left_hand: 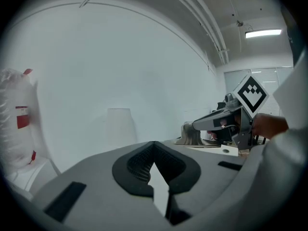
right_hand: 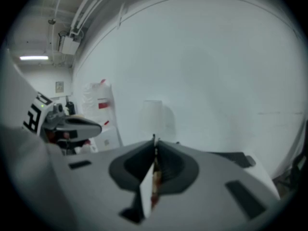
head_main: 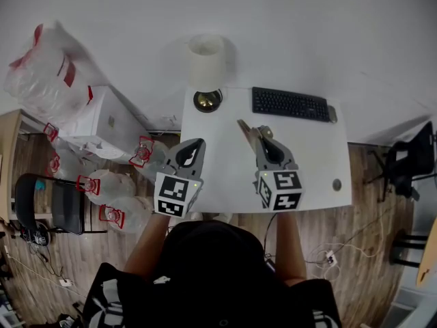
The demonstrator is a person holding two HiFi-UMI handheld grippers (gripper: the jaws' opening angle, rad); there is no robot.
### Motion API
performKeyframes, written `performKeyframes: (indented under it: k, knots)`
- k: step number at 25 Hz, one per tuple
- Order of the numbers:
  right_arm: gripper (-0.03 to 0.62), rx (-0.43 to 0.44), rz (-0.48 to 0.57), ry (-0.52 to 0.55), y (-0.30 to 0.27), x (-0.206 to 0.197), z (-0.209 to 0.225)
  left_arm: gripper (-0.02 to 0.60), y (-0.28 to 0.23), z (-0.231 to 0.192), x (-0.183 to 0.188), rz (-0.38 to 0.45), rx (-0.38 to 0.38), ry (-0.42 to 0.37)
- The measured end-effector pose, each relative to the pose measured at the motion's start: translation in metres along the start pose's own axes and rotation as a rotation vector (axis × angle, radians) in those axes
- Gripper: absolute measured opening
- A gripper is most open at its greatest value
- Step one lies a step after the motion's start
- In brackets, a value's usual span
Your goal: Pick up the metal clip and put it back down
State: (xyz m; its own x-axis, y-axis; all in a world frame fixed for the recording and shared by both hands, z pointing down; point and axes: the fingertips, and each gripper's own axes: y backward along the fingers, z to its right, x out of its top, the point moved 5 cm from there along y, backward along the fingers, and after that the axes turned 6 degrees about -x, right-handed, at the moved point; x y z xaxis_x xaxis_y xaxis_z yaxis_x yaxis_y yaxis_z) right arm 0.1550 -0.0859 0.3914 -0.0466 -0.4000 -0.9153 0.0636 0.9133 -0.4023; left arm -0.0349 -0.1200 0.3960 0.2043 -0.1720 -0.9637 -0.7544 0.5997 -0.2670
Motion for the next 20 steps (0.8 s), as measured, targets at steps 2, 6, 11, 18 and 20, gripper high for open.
performKeyframes:
  k: [2,6,11,18,20]
  knots:
    - [0.044,0.013,-0.026,-0.004,-0.006,-0.009,-0.001,0.024,0.000,-0.001,-0.003,-0.010,0.011,-0.007]
    - [0.044,0.048,-0.081,-0.033,-0.015,-0.029,-0.003,0.024,0.002,0.000,-0.009,-0.034,0.021,-0.008]
    - [0.044,0.072,-0.139,-0.039,-0.029,-0.050,-0.009,0.023,0.003,-0.003,-0.019,-0.059,0.030,0.011]
    - [0.044,0.095,-0.236,-0.014,-0.041,-0.084,-0.018,0.024,0.006,-0.003,-0.035,-0.097,0.041,0.041]
    - [0.044,0.100,-0.263,-0.013,-0.044,-0.094,-0.021,0.024,0.008,-0.004,-0.040,-0.107,0.044,0.049]
